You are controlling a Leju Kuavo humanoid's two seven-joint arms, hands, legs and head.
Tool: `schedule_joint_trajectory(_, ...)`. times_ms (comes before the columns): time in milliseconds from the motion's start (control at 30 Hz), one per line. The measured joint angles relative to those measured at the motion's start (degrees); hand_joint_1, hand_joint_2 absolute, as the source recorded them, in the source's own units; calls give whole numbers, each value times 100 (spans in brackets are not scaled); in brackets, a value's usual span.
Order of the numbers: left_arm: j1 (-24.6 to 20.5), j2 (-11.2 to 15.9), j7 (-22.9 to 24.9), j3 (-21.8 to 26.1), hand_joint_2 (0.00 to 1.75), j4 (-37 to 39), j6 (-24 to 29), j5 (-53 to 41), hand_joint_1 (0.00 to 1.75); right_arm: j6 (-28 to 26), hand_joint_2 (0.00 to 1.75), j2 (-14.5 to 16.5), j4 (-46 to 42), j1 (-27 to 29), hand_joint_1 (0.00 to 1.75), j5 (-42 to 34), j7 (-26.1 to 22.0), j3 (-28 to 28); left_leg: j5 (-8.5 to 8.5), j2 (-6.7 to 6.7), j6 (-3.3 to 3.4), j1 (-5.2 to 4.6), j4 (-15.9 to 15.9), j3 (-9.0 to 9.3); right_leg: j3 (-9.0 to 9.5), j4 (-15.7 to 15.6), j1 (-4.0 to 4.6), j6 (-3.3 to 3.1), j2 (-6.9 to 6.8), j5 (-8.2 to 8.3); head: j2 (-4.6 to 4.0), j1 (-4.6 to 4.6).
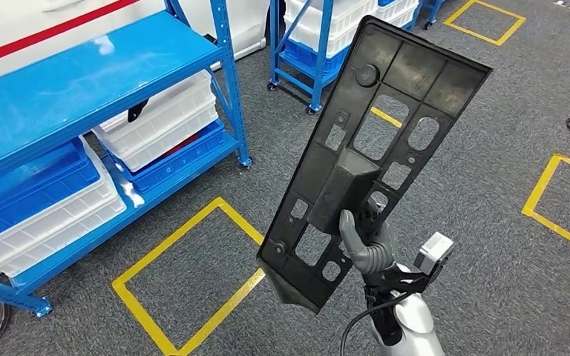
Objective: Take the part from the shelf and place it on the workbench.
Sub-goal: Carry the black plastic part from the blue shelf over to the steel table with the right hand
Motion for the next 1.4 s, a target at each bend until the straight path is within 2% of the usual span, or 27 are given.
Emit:
schedule_joint_trajectory(100, 15, 33, -28, -2, 175, -1, -26, 1, 0, -29, 175, 62, 1, -22, 175, 2, 25, 1, -700, -265, -60, 22, 956, -312, -164, -19, -12, -83, 94, 153, 0, -3)
schedule_joint_trajectory(133, 19, 40, -32, -5, 175, -1, -32, -10, 0, -32, 175, 81, 1, -19, 175, 2, 29, 1, -857, -287, -73, 25, 1286, -394, -232, -6, -9, -82, 136, 197, 0, -3)
schedule_joint_trajectory(167, 21, 48, -32, -10, 175, -1, -31, -21, 0, -33, 175, 96, 2, -14, 175, 2, 34, 1, -902, -292, -83, 28, 1451, -397, -302, 15, -9, -74, 181, 238, 0, -3)
schedule_joint_trajectory(233, 18, 62, -28, -18, 175, -1, -17, -34, 0, -33, 175, 121, 1, -9, 175, 3, 41, 0, -688, -305, -95, 47, 1137, -99, -440, 77, -23, -39, 275, 305, 0, -4)
schedule_joint_trajectory(300, 11, 73, -26, -19, 175, -1, -4, -32, 0, -35, 175, 141, -2, -10, 175, 3, 43, -3, -466, -439, -91, 75, 326, 407, -570, 160, -35, 20, 366, 358, 0, -4)
schedule_joint_trajectory(333, 10, 75, -25, -19, 175, -1, -1, -30, 0, -37, 175, 151, -4, -8, 175, 3, 44, -5, -422, -509, -73, 79, 51, 570, -620, 192, -35, 54, 404, 391, 0, -2)
schedule_joint_trajectory(400, 11, 78, -21, -19, 175, -1, 2, -26, 0, -40, 175, 166, -8, -4, 175, 3, 43, -7, -414, -578, -25, 60, -118, 653, -686, 218, -27, 128, 473, 472, 1, 1)
schedule_joint_trajectory(467, 6, 80, -16, -19, 175, -1, 4, -20, 0, -44, 175, 171, -10, 6, 175, 4, 43, -9, -349, -500, 56, 66, -113, 593, -731, 237, -29, 199, 512, 498, 1, 5)
schedule_joint_trajectory(500, 0, 80, -15, -20, 175, -1, 6, -19, 0, -46, 175, 171, -11, 8, 175, 3, 43, -10, -306, -450, 112, 72, -118, 558, -778, 325, -33, 229, 469, 403, 1, 15)
schedule_joint_trajectory(567, -5, 82, 0, -25, 175, -1, 6, -52, 0, -54, 175, 172, -15, 16, 175, 4, 42, -12, -214, -336, 205, 63, -130, 465, -960, 836, -51, 277, 302, -62, 0, 32)
schedule_joint_trajectory(633, 5, 92, 31, -45, 175, -1, -9, -125, 0, -75, 175, 173, -26, 51, 175, 15, 42, -29, -136, -234, 242, 28, -125, 344, -1162, 1578, -68, 313, 202, -510, 0, 38)
schedule_joint_trajectory(667, 9, 101, 42, -62, 175, -1, -17, -167, 0, -89, 175, 173, -40, 85, 175, 30, 41, -49, -100, -185, 246, 12, -122, 284, -1185, 1815, -73, 318, 184, -571, 0, 38)
schedule_joint_trajectory(700, 11, 111, 41, -80, 175, -1, -22, -200, 0, -99, 175, 173, -63, 125, 175, 50, 42, -76, -68, -140, 244, -2, -119, 227, -1111, 1857, -73, 310, 173, -508, 0, 38)
schedule_joint_trajectory(733, 10, 120, 37, -98, 175, -1, -22, -227, 0, -106, 175, 175, -96, 163, 175, 71, 42, -107, -39, -99, 240, -16, -118, 179, -936, 1698, -67, 288, 157, -365, 0, 38)
schedule_joint_trajectory(800, 9, 132, 25, -128, 175, -1, -12, -248, 0, -104, 175, 181, -181, 212, 175, 99, 45, -157, 14, -21, 225, -46, -116, 118, -359, 924, -16, 191, 38, -147, 0, 37)
schedule_joint_trajectory(867, 10, 139, -1, -153, 175, -1, 3, -251, 0, -81, 175, 195, -258, 223, 175, 106, 46, -191, 62, 60, 181, -56, -115, 95, 65, 254, 62, 97, -104, -173, 0, 36)
schedule_joint_trajectory(900, 10, 142, -26, -165, 175, -1, 9, -251, 0, -67, 175, 202, -282, 225, 175, 109, 44, -209, 85, 106, 150, -52, -118, 87, 134, 101, 92, 66, -132, -220, 0, 36)
schedule_joint_trajectory(967, 2, 154, -86, -183, 175, -1, 8, -251, 0, -52, 175, 211, -303, 247, 175, 116, 30, -250, 110, 155, 85, -39, -116, 76, 136, -11, 92, 9, -81, -171, 0, 38)
schedule_joint_trajectory(1033, -1, 177, -135, -198, 175, -1, -13, -252, 0, -50, 175, 222, -322, 269, 175, 128, 4, -280, -82, -6, 31, -25, 107, -18, 125, -99, 52, -59, -15, -76, 0, 33)
schedule_joint_trajectory(1100, 14, 209, -153, -207, 175, -1, -31, -252, 0, -47, 175, 246, -338, 286, 175, 144, -21, -290, -507, -229, -14, 2, 770, -274, 63, -110, 35, -99, 66, -8, 0, 29)
schedule_joint_trajectory(1133, 24, 223, -154, -208, 175, -1, -34, -252, 0, -44, 175, 257, -342, 299, 175, 151, -30, -293, -691, -275, -35, 11, 1153, -414, 19, -89, 36, -103, 109, 12, 0, 27)
schedule_joint_trajectory(1167, 31, 239, -151, -209, 175, -1, -31, -252, 0, -41, 175, 262, -344, 315, 175, 156, -35, -300, -773, -290, -55, 20, 1411, -494, -22, -63, 35, -98, 158, 26, 0, 28)
schedule_joint_trajectory(1200, 35, 251, -146, -210, 175, -1, -24, -251, 0, -37, 175, 263, -346, 330, 175, 160, -39, -308, -747, -293, -74, 31, 1476, -483, -59, -30, 30, -91, 205, 36, 0, 28)
schedule_joint_trajectory(1233, 35, 262, -142, -210, 175, -1, -13, -251, 0, -34, 175, 264, -348, 339, 175, 162, -42, -316, -614, -297, -90, 45, 1307, -363, -94, 11, 21, -81, 253, 39, 0, 28)
schedule_joint_trajectory(1300, 31, 281, -134, -211, 175, -1, 10, -251, 0, -32, 175, 273, -357, 345, 175, 164, -49, -329, -310, -387, -111, 83, 582, 71, -164, 109, 2, -46, 346, 24, 0, 28)
schedule_joint_trajectory(1333, 30, 289, -132, -211, 175, -2, 20, -251, 0, -32, 175, 280, -367, 341, 175, 166, -54, -333, -228, -463, -103, 92, 277, 245, -208, 163, -2, -16, 389, 17, 1, 27)
schedule_joint_trajectory(1400, 28, 303, -122, -211, 175, -2, 29, -252, 0, -33, 175, 298, -394, 342, 175, 169, -60, -339, -244, -562, -59, 92, 36, 362, -288, 235, -3, 53, 466, 28, 1, 29)
